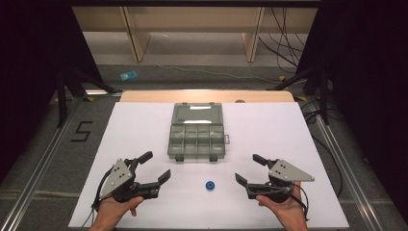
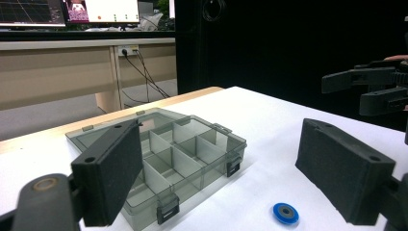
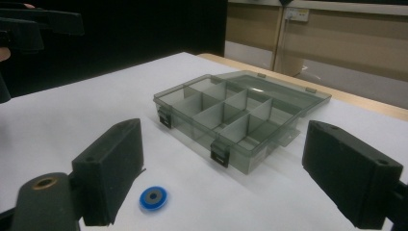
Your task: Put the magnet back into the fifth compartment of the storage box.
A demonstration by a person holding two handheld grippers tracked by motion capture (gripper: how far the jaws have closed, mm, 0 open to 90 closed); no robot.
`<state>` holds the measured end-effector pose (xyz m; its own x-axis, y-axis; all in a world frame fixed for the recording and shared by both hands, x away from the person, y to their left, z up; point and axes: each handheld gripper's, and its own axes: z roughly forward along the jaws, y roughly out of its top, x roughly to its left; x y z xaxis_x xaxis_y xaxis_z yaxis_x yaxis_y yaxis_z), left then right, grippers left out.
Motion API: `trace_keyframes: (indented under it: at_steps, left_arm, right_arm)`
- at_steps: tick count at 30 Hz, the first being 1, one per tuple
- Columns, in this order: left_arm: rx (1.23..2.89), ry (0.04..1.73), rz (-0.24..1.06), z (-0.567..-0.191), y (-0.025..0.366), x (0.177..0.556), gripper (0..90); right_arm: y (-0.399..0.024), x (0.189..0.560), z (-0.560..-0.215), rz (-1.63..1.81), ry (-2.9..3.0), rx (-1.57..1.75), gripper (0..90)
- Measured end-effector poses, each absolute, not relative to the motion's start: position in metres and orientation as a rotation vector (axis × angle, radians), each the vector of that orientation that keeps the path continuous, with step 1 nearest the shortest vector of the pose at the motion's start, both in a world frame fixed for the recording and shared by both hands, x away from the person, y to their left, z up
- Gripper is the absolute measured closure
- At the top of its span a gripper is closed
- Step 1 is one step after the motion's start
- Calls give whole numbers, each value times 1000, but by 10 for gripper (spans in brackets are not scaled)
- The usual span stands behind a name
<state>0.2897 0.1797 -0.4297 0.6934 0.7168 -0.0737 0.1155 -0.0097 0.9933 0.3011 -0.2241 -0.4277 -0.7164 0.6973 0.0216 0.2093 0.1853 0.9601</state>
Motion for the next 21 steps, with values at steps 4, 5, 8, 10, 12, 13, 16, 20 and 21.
trace_keyframes:
  at_steps: [4, 5, 8, 10, 12, 13, 16, 20, 21]
  left_arm:
    - [1531, 712, 544, -430, 180, 290, 155]
    - [1531, 712, 544, -430, 180, 290, 155]
    - [1531, 712, 545, -430, 180, 290, 155]
    - [1531, 712, 545, -430, 180, 290, 155]
    - [1532, 711, 546, -430, 180, 290, 155]
    - [1531, 711, 545, -430, 180, 290, 155]
    - [1530, 713, 544, -430, 180, 290, 155]
    - [1532, 712, 546, -430, 180, 290, 155]
    - [1532, 711, 547, -430, 180, 290, 155]
  right_arm:
    - [-224, 301, -428, 1547, 2054, 842, 154]
    - [-224, 301, -427, 1535, 2063, 839, 154]
    - [-224, 302, -428, 1530, 2040, 828, 154]
    - [-224, 302, -427, 1522, 2050, 823, 154]
    - [-224, 302, -427, 1520, 2050, 824, 154]
    - [-223, 302, -428, 1534, 2038, 821, 154]
    - [-223, 301, -426, 1514, 2059, 837, 154]
    - [-221, 302, -426, 1526, 2075, 812, 154]
    - [-220, 301, -426, 1515, 2070, 820, 154]
